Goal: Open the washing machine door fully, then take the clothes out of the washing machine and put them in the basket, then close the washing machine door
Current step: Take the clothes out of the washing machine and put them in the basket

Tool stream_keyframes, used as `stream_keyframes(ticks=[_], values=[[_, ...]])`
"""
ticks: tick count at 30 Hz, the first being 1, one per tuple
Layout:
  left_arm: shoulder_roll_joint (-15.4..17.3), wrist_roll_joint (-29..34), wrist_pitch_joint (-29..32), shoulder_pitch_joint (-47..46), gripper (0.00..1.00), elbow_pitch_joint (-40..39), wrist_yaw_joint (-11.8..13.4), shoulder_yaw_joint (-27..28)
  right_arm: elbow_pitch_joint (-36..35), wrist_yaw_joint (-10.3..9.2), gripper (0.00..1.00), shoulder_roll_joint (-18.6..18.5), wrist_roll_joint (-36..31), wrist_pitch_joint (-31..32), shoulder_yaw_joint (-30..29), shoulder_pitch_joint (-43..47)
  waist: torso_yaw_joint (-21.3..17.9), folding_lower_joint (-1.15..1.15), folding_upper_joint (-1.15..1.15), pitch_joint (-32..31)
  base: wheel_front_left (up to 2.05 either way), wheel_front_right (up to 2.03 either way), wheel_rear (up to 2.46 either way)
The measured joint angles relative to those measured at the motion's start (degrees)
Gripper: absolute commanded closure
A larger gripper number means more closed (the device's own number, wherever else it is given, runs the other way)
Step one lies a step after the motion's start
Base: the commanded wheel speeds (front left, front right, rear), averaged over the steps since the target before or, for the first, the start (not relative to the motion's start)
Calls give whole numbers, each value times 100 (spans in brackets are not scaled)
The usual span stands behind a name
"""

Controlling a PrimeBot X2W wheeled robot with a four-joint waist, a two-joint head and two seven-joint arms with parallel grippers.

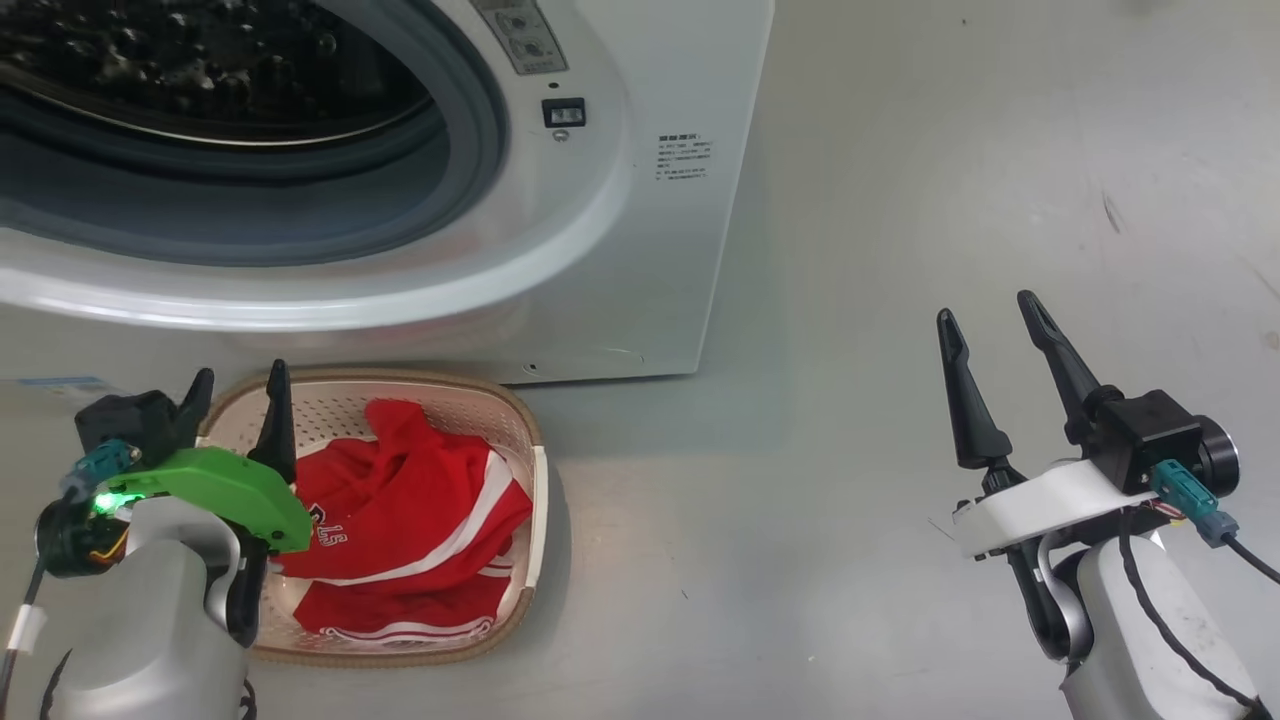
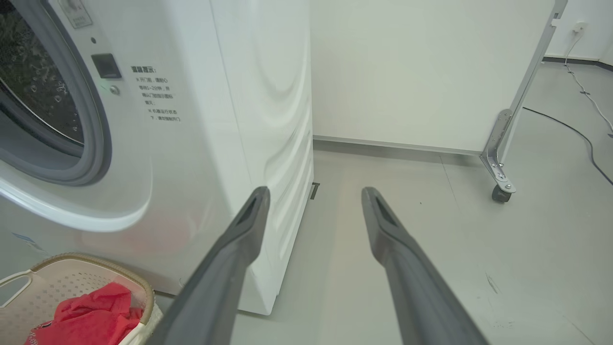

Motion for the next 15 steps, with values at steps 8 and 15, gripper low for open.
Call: stream_keyframes(ticks=[8,15], values=[[2,182,0,295,0,-761,-1,-33,26,2,0,-13,69,1,-59,258,323,0,0,-558,0,0,0],[40,375,0,830,0,-1608,-1,62,19,45,0,-3,78,1,-67,528,570,0,0,-1059,0,0,0]])
